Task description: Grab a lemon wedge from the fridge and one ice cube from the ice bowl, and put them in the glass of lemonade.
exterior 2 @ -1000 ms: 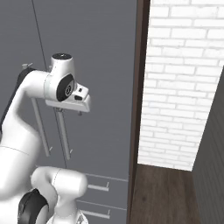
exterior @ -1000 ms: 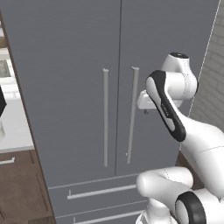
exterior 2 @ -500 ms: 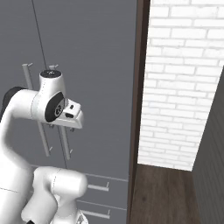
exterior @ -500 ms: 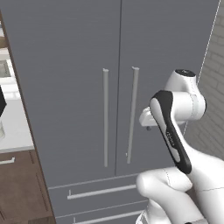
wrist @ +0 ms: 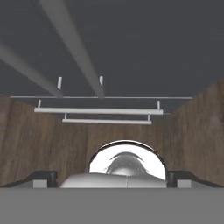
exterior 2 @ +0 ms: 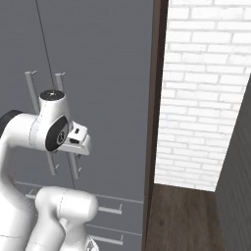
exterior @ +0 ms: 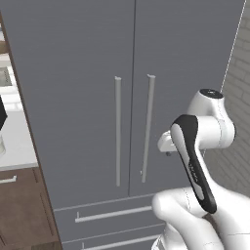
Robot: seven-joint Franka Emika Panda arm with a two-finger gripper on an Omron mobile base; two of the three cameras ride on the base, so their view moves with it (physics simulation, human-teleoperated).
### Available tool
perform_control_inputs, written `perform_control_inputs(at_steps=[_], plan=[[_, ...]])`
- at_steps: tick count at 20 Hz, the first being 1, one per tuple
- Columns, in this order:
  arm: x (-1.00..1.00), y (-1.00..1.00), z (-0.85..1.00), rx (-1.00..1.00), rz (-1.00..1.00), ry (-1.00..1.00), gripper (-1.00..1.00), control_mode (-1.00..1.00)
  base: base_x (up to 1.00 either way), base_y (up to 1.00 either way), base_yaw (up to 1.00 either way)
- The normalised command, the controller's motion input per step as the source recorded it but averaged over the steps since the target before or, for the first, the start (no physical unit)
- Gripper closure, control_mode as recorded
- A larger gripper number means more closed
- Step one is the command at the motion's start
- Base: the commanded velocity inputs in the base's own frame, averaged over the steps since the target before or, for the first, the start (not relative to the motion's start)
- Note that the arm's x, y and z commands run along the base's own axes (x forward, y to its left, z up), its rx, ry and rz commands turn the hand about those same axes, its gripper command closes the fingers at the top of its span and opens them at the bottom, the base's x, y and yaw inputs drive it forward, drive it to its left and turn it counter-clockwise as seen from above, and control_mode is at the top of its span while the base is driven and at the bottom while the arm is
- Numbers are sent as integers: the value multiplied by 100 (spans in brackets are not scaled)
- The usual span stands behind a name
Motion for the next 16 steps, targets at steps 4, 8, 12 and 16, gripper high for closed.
perform_control_inputs(at_steps=[4,8,12,16], plan=[[-10,3,-13,0,0,0,-100,100,-5,4,0],[0,0,0,0,0,0,-100,100,-38,24,0],[0,0,0,0,0,0,-100,100,-34,63,0],[0,0,0,0,0,0,-100,100,0,97,0]])
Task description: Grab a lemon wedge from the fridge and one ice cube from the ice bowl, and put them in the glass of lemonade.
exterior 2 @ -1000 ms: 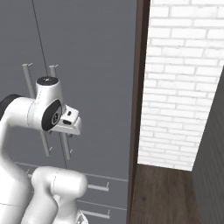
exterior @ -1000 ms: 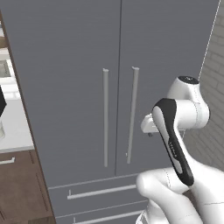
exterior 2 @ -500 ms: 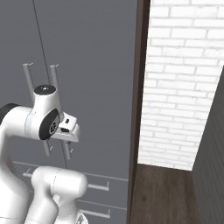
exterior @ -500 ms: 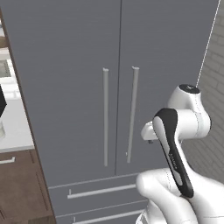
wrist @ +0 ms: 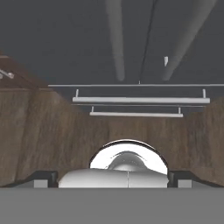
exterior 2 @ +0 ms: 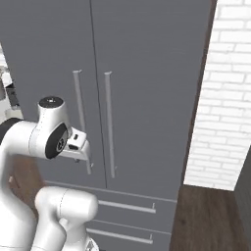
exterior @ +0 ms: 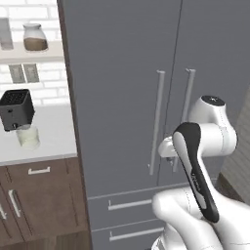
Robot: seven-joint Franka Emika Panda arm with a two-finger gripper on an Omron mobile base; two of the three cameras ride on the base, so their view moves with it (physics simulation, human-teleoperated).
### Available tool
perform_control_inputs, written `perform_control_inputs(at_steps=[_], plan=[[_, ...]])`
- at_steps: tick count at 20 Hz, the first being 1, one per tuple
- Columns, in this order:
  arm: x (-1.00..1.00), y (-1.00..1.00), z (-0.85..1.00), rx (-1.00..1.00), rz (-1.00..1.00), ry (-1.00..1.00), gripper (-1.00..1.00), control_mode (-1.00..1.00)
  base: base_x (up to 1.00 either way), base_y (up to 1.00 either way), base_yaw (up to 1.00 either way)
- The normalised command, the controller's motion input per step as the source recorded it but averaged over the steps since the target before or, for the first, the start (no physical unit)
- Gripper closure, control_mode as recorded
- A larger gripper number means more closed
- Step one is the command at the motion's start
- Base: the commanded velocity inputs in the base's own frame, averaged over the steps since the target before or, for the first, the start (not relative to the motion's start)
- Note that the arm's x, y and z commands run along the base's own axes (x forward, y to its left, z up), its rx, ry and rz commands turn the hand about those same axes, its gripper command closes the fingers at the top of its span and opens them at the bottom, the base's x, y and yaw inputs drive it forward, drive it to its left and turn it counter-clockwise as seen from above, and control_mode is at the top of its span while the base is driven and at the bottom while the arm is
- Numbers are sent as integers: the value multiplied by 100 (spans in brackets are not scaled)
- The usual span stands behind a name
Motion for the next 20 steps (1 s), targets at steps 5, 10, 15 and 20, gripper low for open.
perform_control_inputs(at_steps=[5,10,15,20], plan=[[0,0,0,0,0,0,-100,100,27,100,0],[0,0,0,0,0,0,-100,100,46,100,-1],[0,0,0,0,0,0,-100,100,67,100,-3],[0,0,0,0,0,0,-100,100,68,100,-10]])
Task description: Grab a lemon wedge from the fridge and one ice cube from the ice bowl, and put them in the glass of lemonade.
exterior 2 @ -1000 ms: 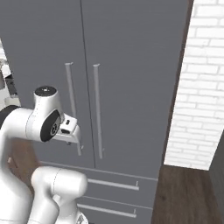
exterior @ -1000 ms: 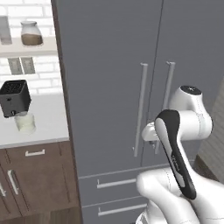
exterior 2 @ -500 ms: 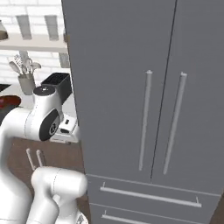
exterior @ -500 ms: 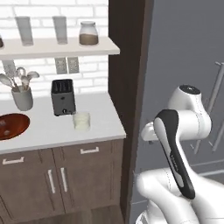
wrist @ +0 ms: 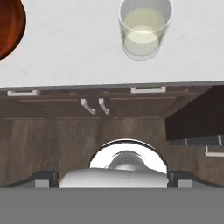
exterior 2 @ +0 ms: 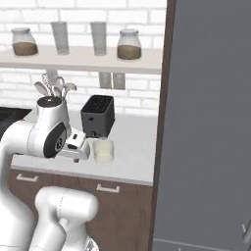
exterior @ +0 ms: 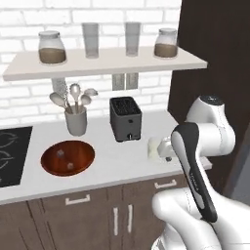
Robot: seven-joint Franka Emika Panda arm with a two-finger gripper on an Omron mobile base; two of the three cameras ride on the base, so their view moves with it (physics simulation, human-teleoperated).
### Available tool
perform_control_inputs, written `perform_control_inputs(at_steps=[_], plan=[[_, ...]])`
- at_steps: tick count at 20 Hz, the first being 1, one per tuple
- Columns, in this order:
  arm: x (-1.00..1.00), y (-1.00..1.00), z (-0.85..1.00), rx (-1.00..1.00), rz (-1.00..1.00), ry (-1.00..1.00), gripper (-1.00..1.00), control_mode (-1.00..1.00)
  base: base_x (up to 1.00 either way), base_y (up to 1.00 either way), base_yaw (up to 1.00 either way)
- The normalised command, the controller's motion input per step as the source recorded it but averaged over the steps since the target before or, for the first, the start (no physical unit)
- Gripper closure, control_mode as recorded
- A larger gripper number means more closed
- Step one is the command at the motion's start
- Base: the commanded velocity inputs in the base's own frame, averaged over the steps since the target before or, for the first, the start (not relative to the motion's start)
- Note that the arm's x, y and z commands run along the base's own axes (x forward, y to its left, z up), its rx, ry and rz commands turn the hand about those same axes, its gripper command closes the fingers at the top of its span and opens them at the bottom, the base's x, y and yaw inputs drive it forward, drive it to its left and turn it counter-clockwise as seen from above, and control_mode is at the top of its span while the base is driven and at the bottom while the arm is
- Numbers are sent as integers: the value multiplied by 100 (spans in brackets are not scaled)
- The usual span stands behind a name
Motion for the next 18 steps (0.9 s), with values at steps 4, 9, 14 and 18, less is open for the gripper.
perform_control_inputs(at_steps=[4,9,14,18], plan=[[0,0,0,0,0,0,-100,100,65,100,-16],[0,0,0,0,0,0,-100,100,59,100,-20],[30,44,-21,-2,-1,0,-100,-100,21,40,-7],[68,52,-47,0,12,2,-100,-100,0,0,0]])
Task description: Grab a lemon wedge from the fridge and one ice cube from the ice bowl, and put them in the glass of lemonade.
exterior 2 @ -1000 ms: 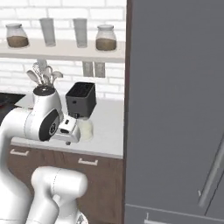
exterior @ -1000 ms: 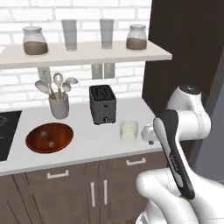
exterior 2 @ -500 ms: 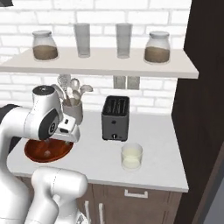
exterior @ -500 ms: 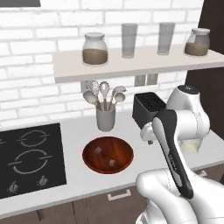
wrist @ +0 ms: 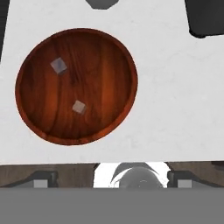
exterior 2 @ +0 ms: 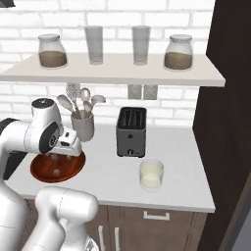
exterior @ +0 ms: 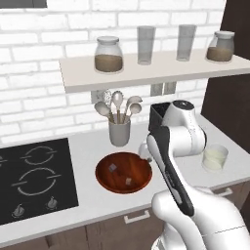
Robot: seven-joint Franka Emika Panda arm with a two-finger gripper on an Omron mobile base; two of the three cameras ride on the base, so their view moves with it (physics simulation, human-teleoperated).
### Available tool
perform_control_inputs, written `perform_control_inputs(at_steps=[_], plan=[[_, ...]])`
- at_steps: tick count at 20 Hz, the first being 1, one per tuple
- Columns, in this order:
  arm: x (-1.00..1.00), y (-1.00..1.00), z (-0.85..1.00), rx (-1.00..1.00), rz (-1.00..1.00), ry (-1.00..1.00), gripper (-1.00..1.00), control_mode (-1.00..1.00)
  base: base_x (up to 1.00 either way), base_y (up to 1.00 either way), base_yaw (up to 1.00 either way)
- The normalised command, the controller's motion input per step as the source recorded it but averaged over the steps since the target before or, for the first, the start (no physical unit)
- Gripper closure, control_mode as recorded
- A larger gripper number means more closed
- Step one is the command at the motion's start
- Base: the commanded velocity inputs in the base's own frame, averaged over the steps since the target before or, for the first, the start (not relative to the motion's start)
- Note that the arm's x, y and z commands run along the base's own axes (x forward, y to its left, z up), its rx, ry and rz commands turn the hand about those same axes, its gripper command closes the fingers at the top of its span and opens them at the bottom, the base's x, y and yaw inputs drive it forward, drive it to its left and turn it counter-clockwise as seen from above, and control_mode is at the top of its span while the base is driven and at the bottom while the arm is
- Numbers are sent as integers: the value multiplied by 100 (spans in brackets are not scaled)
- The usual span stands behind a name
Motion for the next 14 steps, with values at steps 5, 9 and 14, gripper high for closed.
perform_control_inputs(at_steps=[5,9,14], plan=[[84,65,-62,0,16,4,-100,-100,0,0,0],[82,67,-66,0,15,9,-100,-100,0,0,0],[53,63,-51,0,12,5,-100,-100,0,0,0]])
